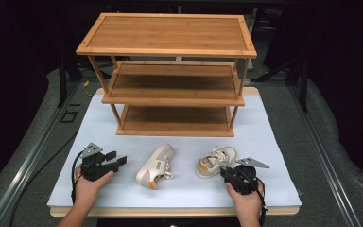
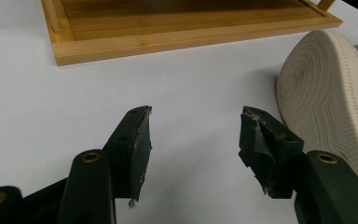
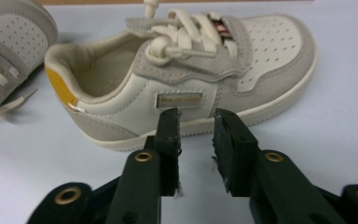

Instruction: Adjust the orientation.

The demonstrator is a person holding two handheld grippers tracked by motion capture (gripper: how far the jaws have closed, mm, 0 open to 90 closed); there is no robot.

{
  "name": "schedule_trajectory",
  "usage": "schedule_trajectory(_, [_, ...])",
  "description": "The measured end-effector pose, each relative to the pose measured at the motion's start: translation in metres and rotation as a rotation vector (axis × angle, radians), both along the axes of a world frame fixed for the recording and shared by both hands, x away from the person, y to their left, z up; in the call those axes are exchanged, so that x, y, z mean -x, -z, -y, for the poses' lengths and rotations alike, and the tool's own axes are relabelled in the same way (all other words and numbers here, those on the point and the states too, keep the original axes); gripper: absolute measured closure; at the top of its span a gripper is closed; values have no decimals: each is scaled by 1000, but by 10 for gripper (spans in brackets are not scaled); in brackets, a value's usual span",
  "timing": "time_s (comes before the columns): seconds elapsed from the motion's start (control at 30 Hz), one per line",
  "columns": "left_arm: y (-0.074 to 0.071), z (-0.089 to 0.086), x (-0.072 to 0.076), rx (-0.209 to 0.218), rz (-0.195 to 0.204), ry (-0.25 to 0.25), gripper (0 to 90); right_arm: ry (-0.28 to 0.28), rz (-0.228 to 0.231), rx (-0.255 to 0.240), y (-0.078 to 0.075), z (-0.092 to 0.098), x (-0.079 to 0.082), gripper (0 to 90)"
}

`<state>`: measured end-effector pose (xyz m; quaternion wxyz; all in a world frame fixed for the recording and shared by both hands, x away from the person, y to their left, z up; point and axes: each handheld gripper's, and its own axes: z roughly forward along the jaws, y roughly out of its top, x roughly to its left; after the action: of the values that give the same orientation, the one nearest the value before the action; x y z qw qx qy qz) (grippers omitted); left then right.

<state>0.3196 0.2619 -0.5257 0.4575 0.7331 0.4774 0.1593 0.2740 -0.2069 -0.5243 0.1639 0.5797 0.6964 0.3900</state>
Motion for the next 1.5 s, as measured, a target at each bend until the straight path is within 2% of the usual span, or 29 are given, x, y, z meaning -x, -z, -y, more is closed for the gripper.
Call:
schedule_trajectory(0.17, [-1, 0, 1, 1, 3, -6, 429, 38, 72, -31, -10, 2, 8, 563])
schedule_trajectory(0.23, [-1, 1, 2, 2, 4, -6, 429, 55, 110, -29, -14, -4, 9, 499])
schedule_trajectory(0.27, [-1, 1, 2, 5, 7, -6, 429, 55, 110, -29, -14, -4, 9, 499])
schedule_trajectory(0.3, [-1, 2, 2, 3, 7, -5, 427, 63, 129, -35, -14, -10, 8, 478])
schedule_trajectory(0.37, [-1, 3, 3, 3, 6, -1, 427, 62, 127, -25, -15, -13, 7, 461])
schedule_trajectory(0.43, [-1, 3, 3, 3, 2, 3, 426, 76, 141, -35, -15, -18, 5, 435])
schedule_trajectory(0.53, [0, 4, 2, 3, -2, 5, 426, 83, 135, -14, -13, -25, -1, 401])
schedule_trajectory(0.57, [0, 4, 2, 2, -2, 7, 426, 83, 135, -14, -13, -25, -1, 401])
schedule_trajectory(0.6, [0, 4, 3, 1, -2, 8, 426, 111, 131, 26, -11, -28, -5, 395])
schedule_trajectory(0.67, [0, 4, 3, 5, -4, 6, 426, 111, 129, 32, -10, -29, -6, 392])
schedule_trajectory(0.8, [0, 4, 4, 10, -4, 3, 426, 109, 125, 32, -11, -25, -5, 437])
schedule_trajectory(0.83, [0, 4, 4, 10, -5, 4, 425, 89, 120, 10, -12, -20, -4, 469])
schedule_trajectory(0.97, [0, 5, 5, 21, -20, 19, 425, 98, 113, -15, -14, -10, -2, 524])
schedule_trajectory(1.13, [-2, 8, 7, 21, -8, 21, 419, 145, 108, 6, -15, 0, 1, 548])
schedule_trajectory(1.3, [-2, 9, 7, 20, -8, 25, 419, 138, 96, -10, -11, 0, 0, 543])
schedule_trajectory(1.37, [-3, 9, 8, 23, -5, 26, 419, 137, 83, 9, -9, -3, -1, 547])
schedule_trajectory(1.4, [-4, 10, 9, 26, -2, 28, 419, 118, 98, -19, -7, -2, -2, 559])
schedule_trajectory(1.43, [-4, 10, 10, 27, -3, 30, 419, 138, 81, 7, -8, -2, -2, 562])
schedule_trajectory(1.5, [-5, 11, 10, 30, -4, 35, 412, 138, 78, -3, -8, -1, -2, 565])
